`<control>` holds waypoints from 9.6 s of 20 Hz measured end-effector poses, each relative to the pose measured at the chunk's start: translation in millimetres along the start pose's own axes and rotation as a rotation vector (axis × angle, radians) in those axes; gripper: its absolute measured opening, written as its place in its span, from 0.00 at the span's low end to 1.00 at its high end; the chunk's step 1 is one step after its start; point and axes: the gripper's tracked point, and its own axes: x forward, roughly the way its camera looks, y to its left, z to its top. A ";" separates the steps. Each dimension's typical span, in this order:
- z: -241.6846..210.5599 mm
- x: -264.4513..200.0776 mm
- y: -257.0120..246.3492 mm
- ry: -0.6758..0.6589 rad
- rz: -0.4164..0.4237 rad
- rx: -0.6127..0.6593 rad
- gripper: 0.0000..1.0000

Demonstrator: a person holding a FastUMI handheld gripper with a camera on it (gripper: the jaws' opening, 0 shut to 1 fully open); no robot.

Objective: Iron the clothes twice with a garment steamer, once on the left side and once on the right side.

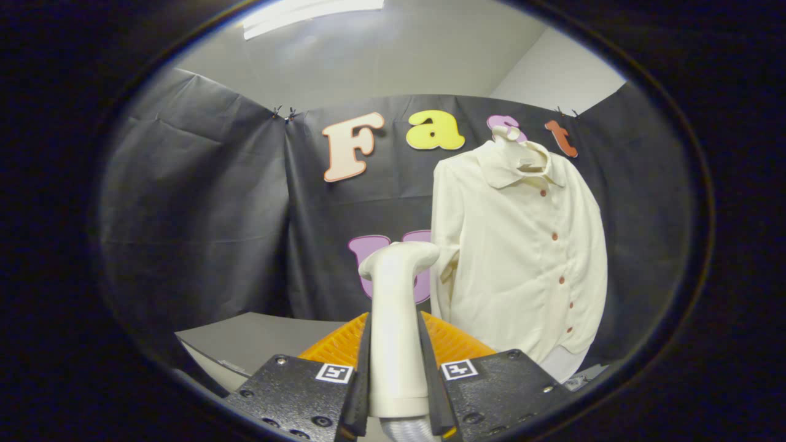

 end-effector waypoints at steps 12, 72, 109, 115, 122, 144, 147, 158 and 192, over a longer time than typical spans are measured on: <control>46.3 17.0 -95.0 -0.192 -0.075 -0.022 0.38; -248.5 -66.9 -202.7 0.368 -0.118 0.199 0.33; 45.4 14.8 -280.6 -0.100 -0.270 0.052 0.32; 39.4 51.5 -305.1 -0.078 -0.314 0.041 0.32; 7.9 51.1 -321.0 -0.039 -0.340 0.083 0.32; -110.8 0.0 -332.2 0.128 -0.366 0.221 0.32; -112.5 0.3 -330.5 0.123 -0.360 0.257 0.32; -156.0 -27.6 -329.3 0.182 -0.373 0.243 0.32; -49.9 -152.8 -40.6 0.093 -0.051 0.201 0.32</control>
